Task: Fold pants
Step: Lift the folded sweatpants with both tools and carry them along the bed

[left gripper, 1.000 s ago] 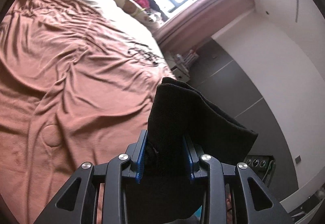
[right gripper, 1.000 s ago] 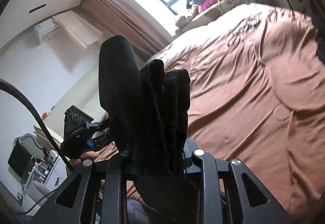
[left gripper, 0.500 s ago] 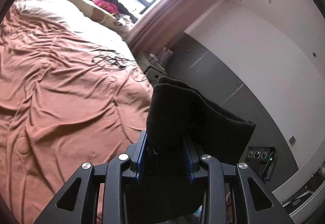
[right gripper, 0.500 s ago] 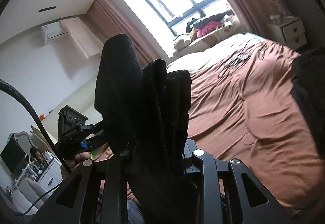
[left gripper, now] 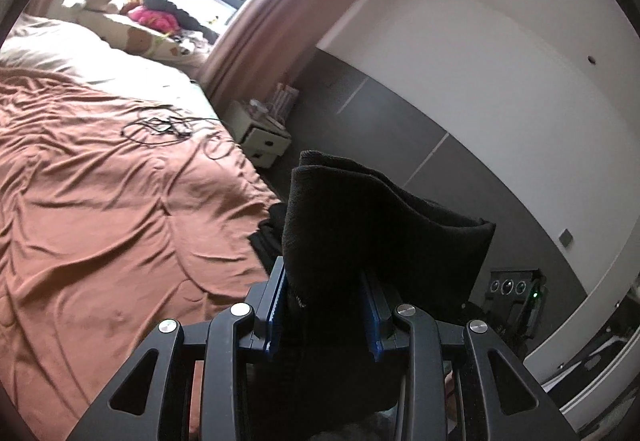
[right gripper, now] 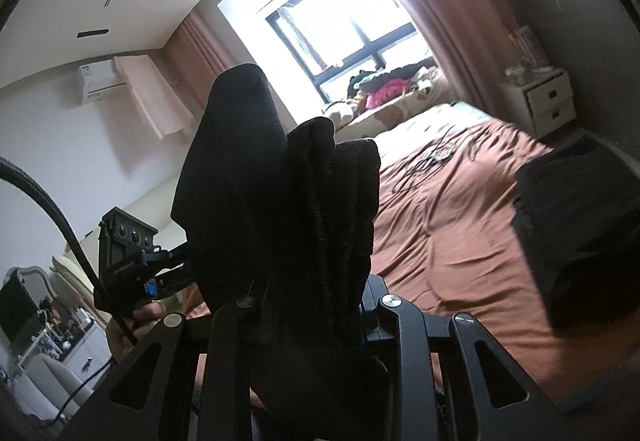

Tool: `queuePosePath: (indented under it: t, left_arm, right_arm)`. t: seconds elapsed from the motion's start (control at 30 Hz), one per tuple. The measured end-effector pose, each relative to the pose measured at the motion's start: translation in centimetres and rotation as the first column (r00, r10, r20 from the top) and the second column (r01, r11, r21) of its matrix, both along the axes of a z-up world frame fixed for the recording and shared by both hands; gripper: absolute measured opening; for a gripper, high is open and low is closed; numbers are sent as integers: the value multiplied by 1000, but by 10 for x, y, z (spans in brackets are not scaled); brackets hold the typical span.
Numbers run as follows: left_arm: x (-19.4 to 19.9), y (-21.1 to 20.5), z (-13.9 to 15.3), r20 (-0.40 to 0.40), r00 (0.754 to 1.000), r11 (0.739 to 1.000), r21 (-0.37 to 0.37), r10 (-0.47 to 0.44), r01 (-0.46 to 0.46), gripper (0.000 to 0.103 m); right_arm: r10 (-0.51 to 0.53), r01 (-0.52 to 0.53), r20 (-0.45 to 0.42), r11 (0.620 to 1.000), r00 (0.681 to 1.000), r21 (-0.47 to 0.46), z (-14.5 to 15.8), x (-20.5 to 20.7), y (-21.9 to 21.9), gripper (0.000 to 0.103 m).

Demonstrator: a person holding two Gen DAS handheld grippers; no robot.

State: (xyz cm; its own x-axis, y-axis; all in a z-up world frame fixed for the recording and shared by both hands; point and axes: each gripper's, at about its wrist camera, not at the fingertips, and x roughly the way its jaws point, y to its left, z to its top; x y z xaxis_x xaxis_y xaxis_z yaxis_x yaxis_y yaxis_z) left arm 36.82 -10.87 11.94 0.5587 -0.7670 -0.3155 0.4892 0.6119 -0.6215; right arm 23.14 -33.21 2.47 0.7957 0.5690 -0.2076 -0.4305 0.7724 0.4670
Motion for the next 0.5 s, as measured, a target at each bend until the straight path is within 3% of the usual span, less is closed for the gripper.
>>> queuePosePath:
  t: [0.5]
  left_arm:
    - [42,-117,18,44,991,991,-22,-128,129,34]
  right_arm:
    - [-91,100,107,991,990,-85,21,-27,-59,23]
